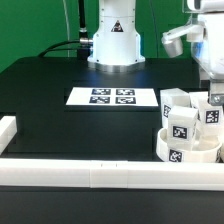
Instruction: Assemble stool
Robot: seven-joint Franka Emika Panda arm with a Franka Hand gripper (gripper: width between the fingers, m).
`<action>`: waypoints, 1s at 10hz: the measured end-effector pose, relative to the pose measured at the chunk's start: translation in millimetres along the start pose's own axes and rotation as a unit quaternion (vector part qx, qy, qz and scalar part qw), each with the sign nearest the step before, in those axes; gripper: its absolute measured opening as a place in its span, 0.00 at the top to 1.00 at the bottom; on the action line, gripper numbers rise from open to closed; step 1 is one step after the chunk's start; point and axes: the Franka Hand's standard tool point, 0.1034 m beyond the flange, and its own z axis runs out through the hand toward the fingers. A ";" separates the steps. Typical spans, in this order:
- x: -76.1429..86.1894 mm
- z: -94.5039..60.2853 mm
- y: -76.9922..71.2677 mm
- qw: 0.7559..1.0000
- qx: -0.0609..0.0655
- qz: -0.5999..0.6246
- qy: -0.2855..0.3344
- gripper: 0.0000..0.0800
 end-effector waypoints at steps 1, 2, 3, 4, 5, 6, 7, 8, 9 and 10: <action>-0.6 2.9 -1.3 0.999 0.001 -0.032 -0.006 0.19; 0.3 5.3 -2.8 1.000 0.003 -0.025 -0.006 0.19; 0.5 7.8 -3.9 1.000 0.005 -0.025 -0.006 0.19; 0.4 10.0 -4.8 1.000 0.007 -0.025 -0.006 0.19; 0.2 11.0 -5.4 1.000 0.008 -0.025 -0.006 0.19; 0.1 11.8 -5.8 1.000 0.009 -0.025 -0.006 0.34; -0.5 11.9 -5.7 1.000 0.009 -0.024 -0.006 0.34; -1.0 12.0 -5.7 1.000 0.009 -0.023 -0.006 0.58; -1.1 12.1 -5.8 1.000 0.009 -0.012 -0.006 0.58; -1.0 12.1 -5.8 1.000 0.009 0.002 -0.006 0.58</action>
Offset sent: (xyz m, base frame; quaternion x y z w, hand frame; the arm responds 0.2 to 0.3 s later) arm 0.0041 0.0037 -0.0071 0.0043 -0.0120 -0.0136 0.9998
